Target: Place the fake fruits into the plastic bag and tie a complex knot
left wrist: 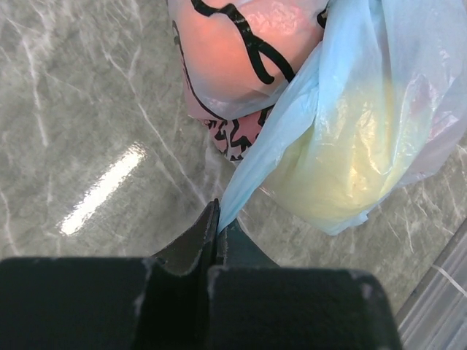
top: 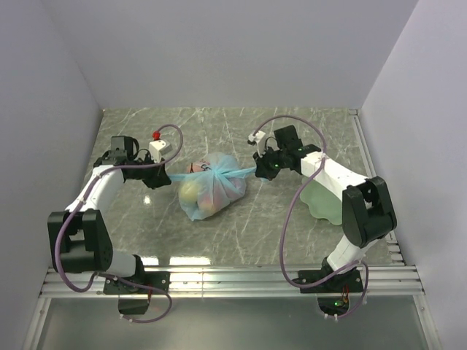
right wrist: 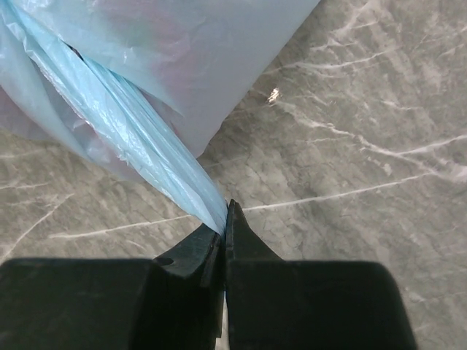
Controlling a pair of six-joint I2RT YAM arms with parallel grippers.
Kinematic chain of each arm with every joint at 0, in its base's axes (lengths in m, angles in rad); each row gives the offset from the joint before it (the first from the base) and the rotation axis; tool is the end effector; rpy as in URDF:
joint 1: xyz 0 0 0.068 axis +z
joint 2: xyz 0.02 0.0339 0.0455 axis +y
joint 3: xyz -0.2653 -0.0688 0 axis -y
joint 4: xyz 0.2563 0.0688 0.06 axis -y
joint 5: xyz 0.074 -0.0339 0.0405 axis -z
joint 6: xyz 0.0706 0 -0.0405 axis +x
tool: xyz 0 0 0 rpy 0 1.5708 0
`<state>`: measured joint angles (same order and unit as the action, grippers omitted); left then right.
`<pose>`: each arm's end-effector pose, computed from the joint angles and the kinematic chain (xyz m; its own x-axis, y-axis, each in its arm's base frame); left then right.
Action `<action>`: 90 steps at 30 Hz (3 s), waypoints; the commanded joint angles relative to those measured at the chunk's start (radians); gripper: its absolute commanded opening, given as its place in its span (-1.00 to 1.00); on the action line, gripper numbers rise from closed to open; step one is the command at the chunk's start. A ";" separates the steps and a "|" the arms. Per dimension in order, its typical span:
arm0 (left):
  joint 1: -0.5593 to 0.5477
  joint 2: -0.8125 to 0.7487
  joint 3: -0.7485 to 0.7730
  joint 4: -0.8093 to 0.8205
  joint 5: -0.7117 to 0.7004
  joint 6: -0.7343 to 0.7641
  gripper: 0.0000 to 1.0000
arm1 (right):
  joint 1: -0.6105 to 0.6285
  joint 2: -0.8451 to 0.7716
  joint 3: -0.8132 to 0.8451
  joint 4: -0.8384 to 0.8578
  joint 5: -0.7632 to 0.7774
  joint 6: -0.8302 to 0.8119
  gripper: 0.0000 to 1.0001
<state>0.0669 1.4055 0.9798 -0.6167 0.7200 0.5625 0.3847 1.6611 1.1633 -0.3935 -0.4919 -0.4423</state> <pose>0.3011 -0.0265 0.2142 -0.5788 0.3631 -0.7302 0.6976 0.6841 -0.2129 0.3428 0.1748 0.2021 -0.3923 -0.5659 -0.7252 -0.8562 0.5128 0.0631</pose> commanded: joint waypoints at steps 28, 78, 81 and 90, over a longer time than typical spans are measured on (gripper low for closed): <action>0.211 -0.008 -0.087 0.039 -0.245 0.185 -0.99 | -0.246 0.008 -0.068 -0.177 0.423 -0.141 -1.00; 0.260 -0.051 0.052 -0.126 -0.067 0.127 0.50 | -0.339 -0.066 0.056 -0.447 0.032 -0.173 -0.14; 0.235 -0.072 0.097 -0.126 -0.025 0.073 0.94 | -0.336 -0.101 0.078 -0.476 -0.049 -0.151 0.21; 0.208 -0.076 0.286 -0.016 0.038 -0.341 0.99 | -0.334 -0.156 0.269 -0.489 -0.200 -0.017 0.87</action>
<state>0.2920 1.3441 1.1965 -0.7101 0.7395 0.4221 0.0498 1.5517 1.3647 -0.8883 -0.6205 -0.5350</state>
